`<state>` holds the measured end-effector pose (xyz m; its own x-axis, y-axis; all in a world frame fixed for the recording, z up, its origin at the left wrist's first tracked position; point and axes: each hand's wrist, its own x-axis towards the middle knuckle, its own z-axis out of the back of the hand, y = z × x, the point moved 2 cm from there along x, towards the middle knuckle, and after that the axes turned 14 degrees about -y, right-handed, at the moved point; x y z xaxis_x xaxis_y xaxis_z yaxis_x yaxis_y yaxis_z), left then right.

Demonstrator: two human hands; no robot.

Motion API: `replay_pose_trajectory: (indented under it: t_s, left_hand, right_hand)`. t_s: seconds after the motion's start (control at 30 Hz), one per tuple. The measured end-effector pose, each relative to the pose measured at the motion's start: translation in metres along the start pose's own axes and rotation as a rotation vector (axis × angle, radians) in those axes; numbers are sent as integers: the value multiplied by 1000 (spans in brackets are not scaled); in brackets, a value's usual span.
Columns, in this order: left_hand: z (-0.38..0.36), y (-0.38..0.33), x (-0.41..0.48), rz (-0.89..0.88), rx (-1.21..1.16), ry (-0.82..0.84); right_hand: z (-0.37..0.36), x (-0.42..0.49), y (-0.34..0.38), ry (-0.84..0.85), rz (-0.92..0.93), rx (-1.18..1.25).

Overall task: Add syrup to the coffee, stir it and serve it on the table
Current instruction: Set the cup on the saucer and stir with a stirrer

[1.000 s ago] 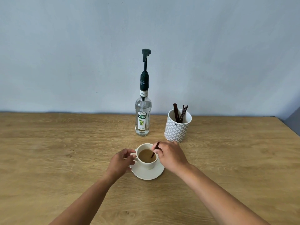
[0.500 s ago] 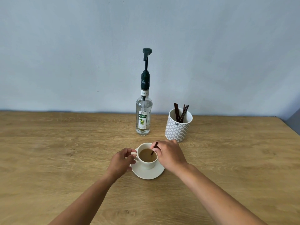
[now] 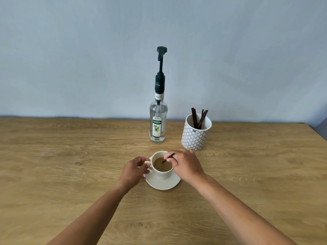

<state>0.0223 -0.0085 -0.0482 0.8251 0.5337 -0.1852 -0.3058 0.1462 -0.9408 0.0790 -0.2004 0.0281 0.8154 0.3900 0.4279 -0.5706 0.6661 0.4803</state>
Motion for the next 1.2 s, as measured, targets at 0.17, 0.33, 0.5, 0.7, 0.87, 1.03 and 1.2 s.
replay_pose_trajectory:
  t_s: [0.17, 0.33, 0.5, 0.7, 0.87, 1.03, 1.2]
  left_hand:
    - [0, 1, 1, -8, 10, -6]
    - [-1, 1, 0, -16, 18, -12]
    - [0, 1, 0, -16, 18, -11]
    - [-1, 1, 1, -22, 12, -13]
    - [-1, 2, 1, -24, 10, -15]
    - [-1, 1, 0, -18, 0, -6]
    - [0, -1, -1, -13, -4, 3]
  right_hand:
    - [3, -2, 0, -17, 29, -17]
    - [-2, -3, 2, 16, -37, 100]
    - [-4, -1, 2, -10, -50, 103]
    - [1, 0, -2, -12, 12, -21]
    - [1, -2, 0, -3, -12, 32]
    - [-5, -2, 6, 3, -69, 118]
    - [-5, 0, 4, 11, -5, -18]
